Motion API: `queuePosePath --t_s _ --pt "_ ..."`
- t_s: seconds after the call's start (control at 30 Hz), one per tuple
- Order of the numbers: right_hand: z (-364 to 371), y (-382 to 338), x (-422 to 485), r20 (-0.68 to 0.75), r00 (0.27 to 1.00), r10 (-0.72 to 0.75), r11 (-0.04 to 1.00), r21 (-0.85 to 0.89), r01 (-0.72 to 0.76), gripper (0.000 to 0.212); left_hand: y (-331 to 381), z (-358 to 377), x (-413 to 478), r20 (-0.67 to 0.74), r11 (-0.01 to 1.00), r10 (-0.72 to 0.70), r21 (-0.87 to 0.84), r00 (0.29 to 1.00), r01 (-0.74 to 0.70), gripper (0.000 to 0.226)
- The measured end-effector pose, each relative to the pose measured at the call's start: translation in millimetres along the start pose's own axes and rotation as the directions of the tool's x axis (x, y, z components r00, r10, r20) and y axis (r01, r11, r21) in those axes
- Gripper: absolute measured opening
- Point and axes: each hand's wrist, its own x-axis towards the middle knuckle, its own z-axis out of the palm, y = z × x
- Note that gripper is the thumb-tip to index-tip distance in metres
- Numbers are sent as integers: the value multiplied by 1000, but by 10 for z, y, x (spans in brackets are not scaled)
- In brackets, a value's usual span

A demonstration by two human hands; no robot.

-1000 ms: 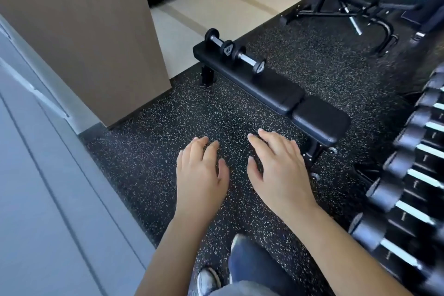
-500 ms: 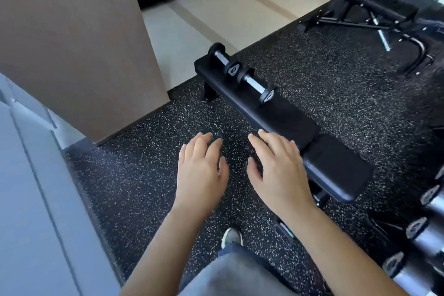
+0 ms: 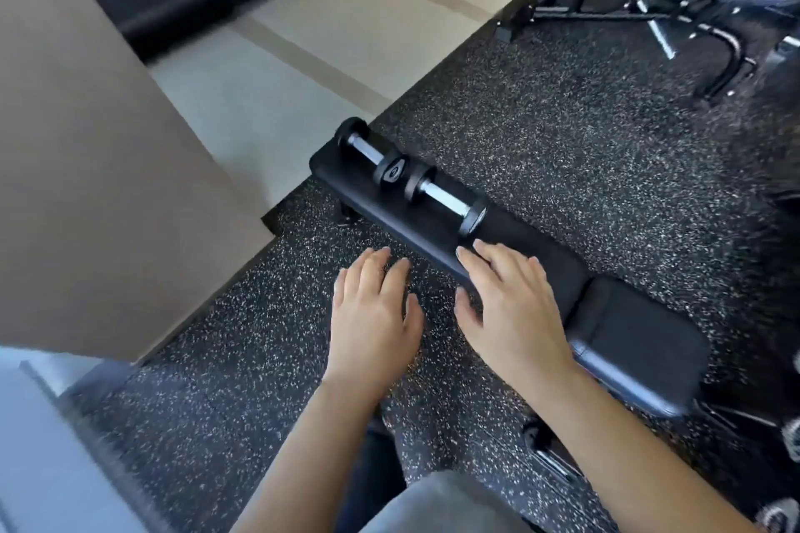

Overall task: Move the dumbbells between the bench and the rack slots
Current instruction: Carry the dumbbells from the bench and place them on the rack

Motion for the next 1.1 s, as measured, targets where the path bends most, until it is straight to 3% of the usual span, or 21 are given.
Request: queuePosePath --t_s 0.23,0.47,0.6,1.1 --pt "484 -133 1284 -52 989 140 988 -60 -144 39 -841 129 1392 89 988 147 29 985 -150 44" --pt "911 181 1972 -52 953 298 950 -81 -302 45 -1170 478 2468 205 962 269 -92 941 -255 42" --pt "1116 581 2442 -66 913 402 910 -86 -406 45 -1176 770 3143 237 938 345 -52 908 -343 35" --pt "2301 1514 3394 34 865 500 863 -103 -495 47 -1382 2142 4370 530 871 454 -95 716 -482 43"
